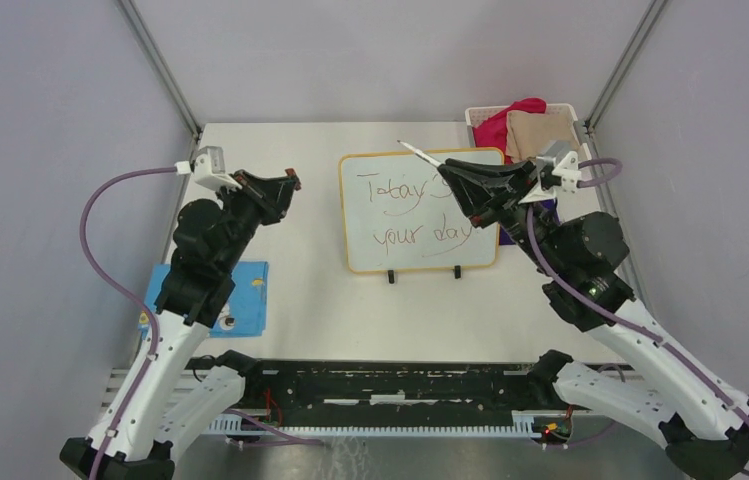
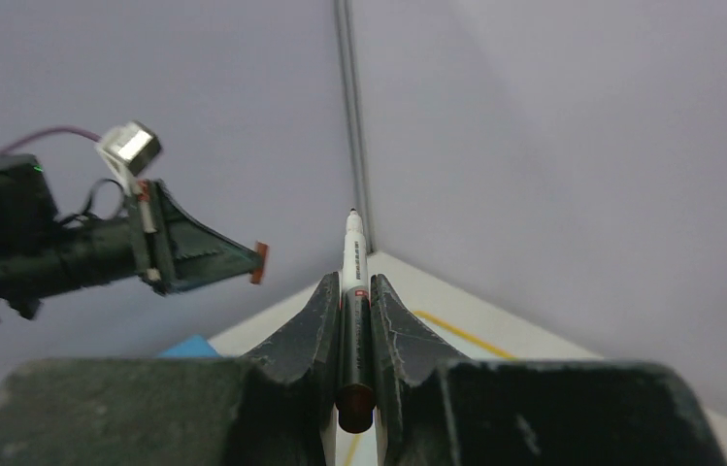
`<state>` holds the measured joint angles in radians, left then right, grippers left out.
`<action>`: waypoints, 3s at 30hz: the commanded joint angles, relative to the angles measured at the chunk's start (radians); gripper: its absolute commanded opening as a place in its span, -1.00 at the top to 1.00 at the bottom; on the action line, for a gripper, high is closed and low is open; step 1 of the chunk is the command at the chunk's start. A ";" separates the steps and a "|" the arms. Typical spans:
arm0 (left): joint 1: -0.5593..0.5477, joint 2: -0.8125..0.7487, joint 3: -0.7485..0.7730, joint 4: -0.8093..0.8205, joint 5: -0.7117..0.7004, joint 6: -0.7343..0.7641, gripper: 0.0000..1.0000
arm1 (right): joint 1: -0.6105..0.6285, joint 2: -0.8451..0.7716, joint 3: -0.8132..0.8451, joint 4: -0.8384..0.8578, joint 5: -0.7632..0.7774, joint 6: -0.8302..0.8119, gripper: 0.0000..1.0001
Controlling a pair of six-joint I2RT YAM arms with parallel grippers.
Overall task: Write a sentence on the whiteboard
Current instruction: Close the whiteboard marker at the center of the board.
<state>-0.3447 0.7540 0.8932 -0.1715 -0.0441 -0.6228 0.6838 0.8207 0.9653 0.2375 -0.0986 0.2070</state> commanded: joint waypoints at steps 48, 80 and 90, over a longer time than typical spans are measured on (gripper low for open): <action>-0.108 -0.028 0.050 0.452 0.265 -0.757 0.96 | 0.920 0.091 -0.392 1.016 0.833 -0.973 1.00; -0.218 0.002 -0.036 0.527 0.233 -0.752 0.96 | 0.919 0.153 -0.378 1.057 0.808 -0.910 1.00; -0.270 -0.011 -0.071 0.527 0.167 -0.756 0.96 | 0.921 0.209 -0.321 1.044 0.757 -0.871 1.00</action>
<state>-0.6022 0.7624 0.8330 0.3096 0.1722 -1.3972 1.5970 1.0172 0.5934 1.2461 0.6891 -0.6956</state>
